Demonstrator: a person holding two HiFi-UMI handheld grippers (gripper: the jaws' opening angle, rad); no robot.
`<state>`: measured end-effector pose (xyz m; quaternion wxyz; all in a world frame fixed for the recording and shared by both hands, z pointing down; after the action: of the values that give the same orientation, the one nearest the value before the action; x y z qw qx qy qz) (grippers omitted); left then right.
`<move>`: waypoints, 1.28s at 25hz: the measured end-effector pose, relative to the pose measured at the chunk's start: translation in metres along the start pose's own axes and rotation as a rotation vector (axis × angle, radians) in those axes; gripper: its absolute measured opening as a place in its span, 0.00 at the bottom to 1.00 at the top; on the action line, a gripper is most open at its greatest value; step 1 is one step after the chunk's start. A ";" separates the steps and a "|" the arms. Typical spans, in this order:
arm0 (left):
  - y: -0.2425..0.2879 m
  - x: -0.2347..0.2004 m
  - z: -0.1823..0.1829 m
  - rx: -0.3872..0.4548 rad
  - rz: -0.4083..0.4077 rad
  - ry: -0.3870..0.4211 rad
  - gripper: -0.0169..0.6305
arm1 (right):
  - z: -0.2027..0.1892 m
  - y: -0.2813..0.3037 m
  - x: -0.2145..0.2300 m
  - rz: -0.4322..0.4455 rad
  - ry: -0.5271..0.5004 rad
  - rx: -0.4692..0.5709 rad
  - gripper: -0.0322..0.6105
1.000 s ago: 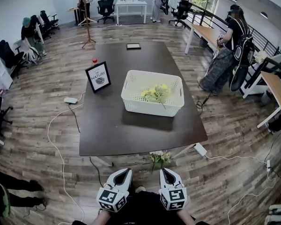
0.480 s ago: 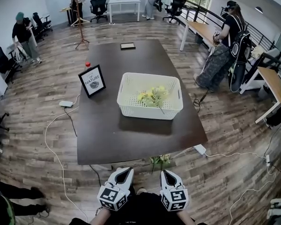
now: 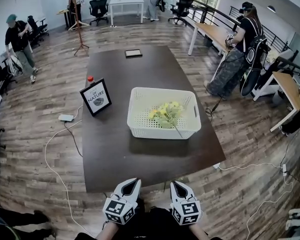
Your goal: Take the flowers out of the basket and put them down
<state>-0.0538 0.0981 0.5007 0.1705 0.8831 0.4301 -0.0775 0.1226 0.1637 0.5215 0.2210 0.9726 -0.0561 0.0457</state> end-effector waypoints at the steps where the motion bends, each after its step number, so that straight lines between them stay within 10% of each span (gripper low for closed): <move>1: 0.003 -0.007 0.003 0.001 -0.007 0.001 0.04 | 0.004 0.007 -0.002 -0.002 -0.001 0.002 0.06; 16: 0.027 -0.081 0.028 -0.038 -0.144 0.018 0.04 | 0.018 0.060 -0.041 -0.095 0.042 -0.011 0.06; 32: 0.029 -0.102 0.030 -0.033 -0.072 -0.023 0.04 | 0.030 0.085 -0.044 -0.028 0.036 -0.021 0.06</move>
<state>-0.0937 -0.0048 0.5085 0.1868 0.8632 0.4609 -0.0866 0.0705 0.0786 0.5257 0.2326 0.9700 -0.0388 0.0594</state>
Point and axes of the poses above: the fingertips, and each gripper's own axes: y forward along the fingers, x to its right, z out of its top, the point moved 5 cm from there along -y, backward along the fingers, and after that the axes turned 1 degree about y, right-handed, at the moved point
